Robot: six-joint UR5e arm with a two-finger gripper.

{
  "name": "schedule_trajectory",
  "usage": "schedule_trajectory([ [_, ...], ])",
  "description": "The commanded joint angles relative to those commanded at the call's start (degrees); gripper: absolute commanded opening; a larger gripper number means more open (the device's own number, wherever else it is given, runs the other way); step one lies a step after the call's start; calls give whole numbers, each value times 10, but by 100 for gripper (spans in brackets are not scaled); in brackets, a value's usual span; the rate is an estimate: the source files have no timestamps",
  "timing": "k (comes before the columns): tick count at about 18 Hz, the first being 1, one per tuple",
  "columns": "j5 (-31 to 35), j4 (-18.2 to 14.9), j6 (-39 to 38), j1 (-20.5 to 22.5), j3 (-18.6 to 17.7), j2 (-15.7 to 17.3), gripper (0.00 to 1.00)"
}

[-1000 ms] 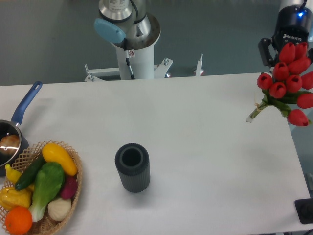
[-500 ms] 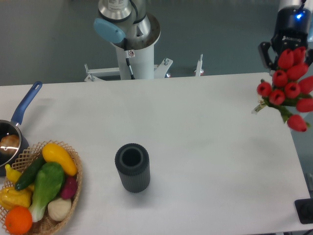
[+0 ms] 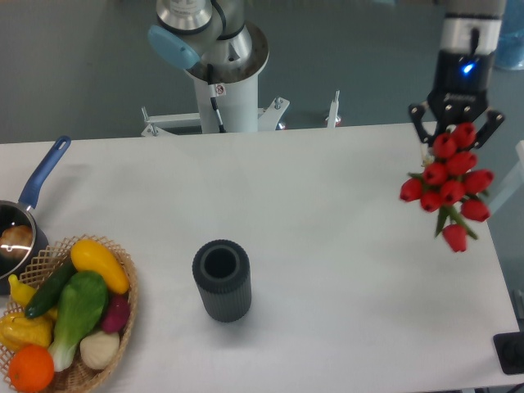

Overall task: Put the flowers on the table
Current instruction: 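Carry the tulips toward the black vase and lower them to the table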

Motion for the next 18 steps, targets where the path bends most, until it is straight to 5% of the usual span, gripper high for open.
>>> schedule_trajectory([
  [14, 33, 1, -26, -65, -16, -83, 33],
  [18, 91, 0, -26, -86, -11, -106, 33],
])
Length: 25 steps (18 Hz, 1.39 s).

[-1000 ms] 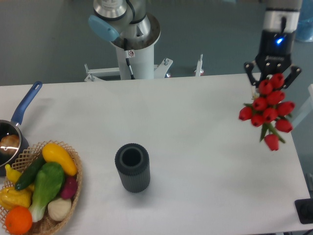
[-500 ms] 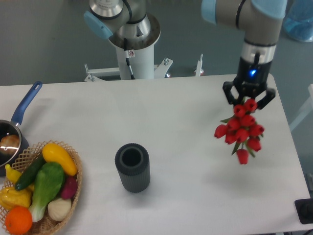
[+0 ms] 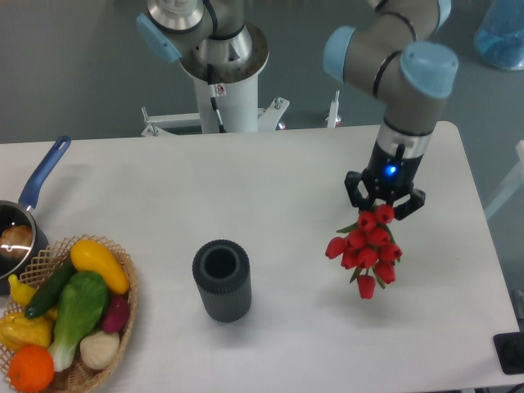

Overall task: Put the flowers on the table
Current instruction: 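Carry the tulips toward the black vase and lower them to the table, then open the gripper to release the tulips on the table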

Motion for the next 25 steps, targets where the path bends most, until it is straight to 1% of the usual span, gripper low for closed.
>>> schedule_trajectory([
  [2, 5, 2, -1, -8, 1, -16, 33],
  [4, 5, 3, -6, -10, 0, -23, 34],
  [7, 3, 2, -20, -12, -4, -25, 35],
  [10, 2, 3, -53, -13, -5, -30, 35],
  [13, 0, 3, -55, -13, -5, -33, 35],
  [15, -2, 3, -73, -13, -5, -33, 39],
  [17, -15, 5, -98, -12, -5, -33, 40],
  [18, -17, 5, -99, -12, -5, -34, 40],
  [19, -18, 6, -100, -12, -5, -34, 44],
  [20, -19, 8, -100, -11, -4, -35, 53],
  [21, -21, 8, -102, -11, -4, -35, 54],
  [22, -26, 7, -105, -9, -3, -35, 59],
  [23, -31, 8, -105, -8, -3, -34, 82],
  [24, -31, 8, -104, -7, -3, -34, 95],
  [25, -30, 8, -105, -7, -2, -33, 100],
])
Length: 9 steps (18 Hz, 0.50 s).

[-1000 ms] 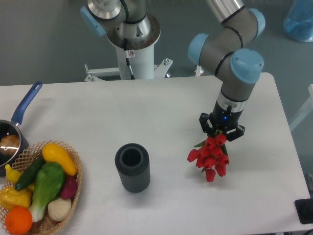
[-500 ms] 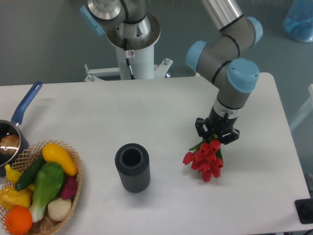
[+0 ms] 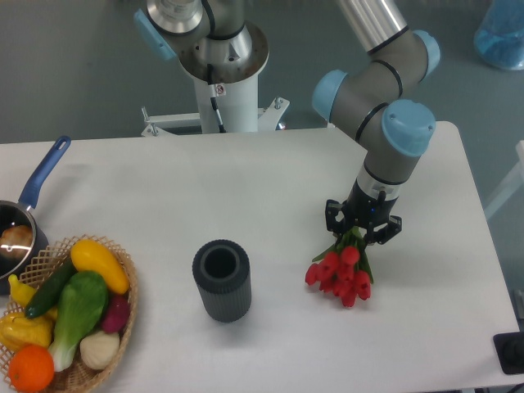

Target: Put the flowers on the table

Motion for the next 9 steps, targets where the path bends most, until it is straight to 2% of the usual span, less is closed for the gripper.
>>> schedule_trajectory([
  [3, 3, 1, -1, 1, -2, 12, 100],
  [9, 4, 4, 10, 20, 21, 74, 100],
])
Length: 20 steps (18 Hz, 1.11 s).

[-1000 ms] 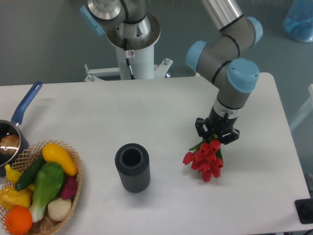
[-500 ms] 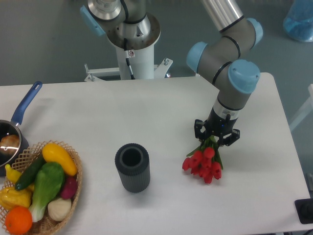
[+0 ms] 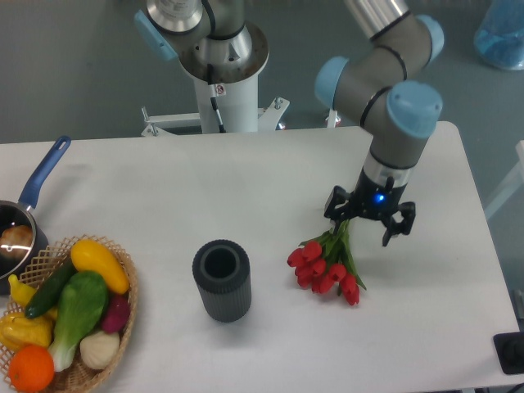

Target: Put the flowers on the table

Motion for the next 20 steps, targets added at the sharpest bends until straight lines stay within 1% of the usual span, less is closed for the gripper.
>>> schedule_trajectory([
  [3, 0, -3, 20, 10, 17, 18, 100],
  [8, 1, -3, 98, 35, 21, 45, 100],
  [11, 2, -8, 143, 47, 20, 55, 100],
  [13, 5, -8, 157, 48, 18, 58, 100],
  [17, 60, -5, 199, 47, 17, 64, 100],
  [20, 62, -4, 201, 53, 19, 65, 100],
])
